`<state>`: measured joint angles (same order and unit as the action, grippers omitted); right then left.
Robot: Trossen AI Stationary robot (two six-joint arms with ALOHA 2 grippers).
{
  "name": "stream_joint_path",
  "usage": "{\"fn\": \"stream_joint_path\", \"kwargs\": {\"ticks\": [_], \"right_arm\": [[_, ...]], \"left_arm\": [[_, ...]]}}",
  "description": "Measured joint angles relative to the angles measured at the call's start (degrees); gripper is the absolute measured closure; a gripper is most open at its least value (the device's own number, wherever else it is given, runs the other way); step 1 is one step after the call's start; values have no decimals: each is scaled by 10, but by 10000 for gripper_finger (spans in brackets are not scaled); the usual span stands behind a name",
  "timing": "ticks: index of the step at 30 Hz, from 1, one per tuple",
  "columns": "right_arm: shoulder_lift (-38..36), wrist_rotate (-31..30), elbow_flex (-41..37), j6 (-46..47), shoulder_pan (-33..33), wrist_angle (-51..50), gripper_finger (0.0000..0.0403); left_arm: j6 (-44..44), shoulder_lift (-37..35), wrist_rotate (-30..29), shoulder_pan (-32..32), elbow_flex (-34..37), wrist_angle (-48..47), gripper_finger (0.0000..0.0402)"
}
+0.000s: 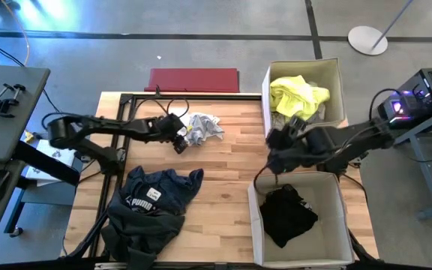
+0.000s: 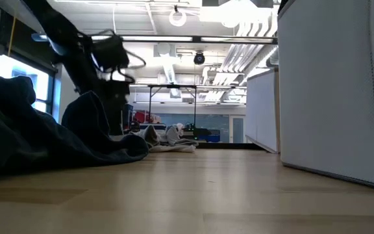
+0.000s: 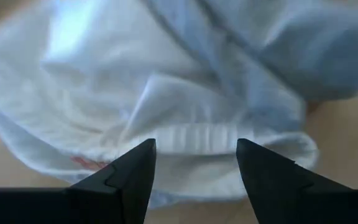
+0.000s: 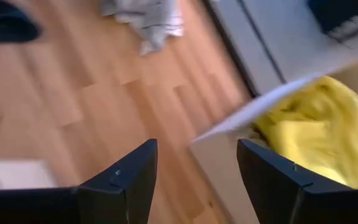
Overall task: Sort clothes
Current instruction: Put the white shorts in the top white bin
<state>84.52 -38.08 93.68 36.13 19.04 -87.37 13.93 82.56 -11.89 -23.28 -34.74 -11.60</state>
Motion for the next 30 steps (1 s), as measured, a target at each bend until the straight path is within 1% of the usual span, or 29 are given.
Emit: {"fn": "stream_joint_path", "kwargs": {"ticks": [3, 6, 8, 10, 13, 14, 16, 19, 23, 26, 30], "right_arm": [[9, 13, -17, -1, 19, 5, 194], [5, 13, -53, 10, 35, 8, 194], [2, 16, -81, 31, 42, 8, 194], [0, 22, -108, 52, 47, 11, 194], [-3, 36, -151, 63, 48, 39, 194], [-6, 42, -165, 63, 48, 56, 194], [-7, 44, -193, 56, 47, 97, 194], [-14, 44, -226, 31, 48, 167, 194], [-17, 37, -246, -20, 50, 278, 194], [-15, 18, -244, -88, 50, 344, 194], [-12, 12, -233, -178, 49, 415, 194]], "left_arm": [[-7, 46, 21, -20, 0, 10, 205], [-27, 81, 33, -35, -3, 34, 234], [-43, 94, 35, -39, -5, 46, 264], [-59, 97, 37, -43, -8, 42, 302], [-74, 84, 45, -44, -20, 20, 373], [-79, 76, 51, -44, -27, 8, 386], [-81, 57, 63, -40, -39, -34, 390], [-93, 15, 62, -30, -75, -75, 392], [-102, -50, 58, -7, -116, -131, 398], [-112, -105, 58, 16, -149, -143, 400], [-128, -163, 55, 52, -184, -141, 400]]}}
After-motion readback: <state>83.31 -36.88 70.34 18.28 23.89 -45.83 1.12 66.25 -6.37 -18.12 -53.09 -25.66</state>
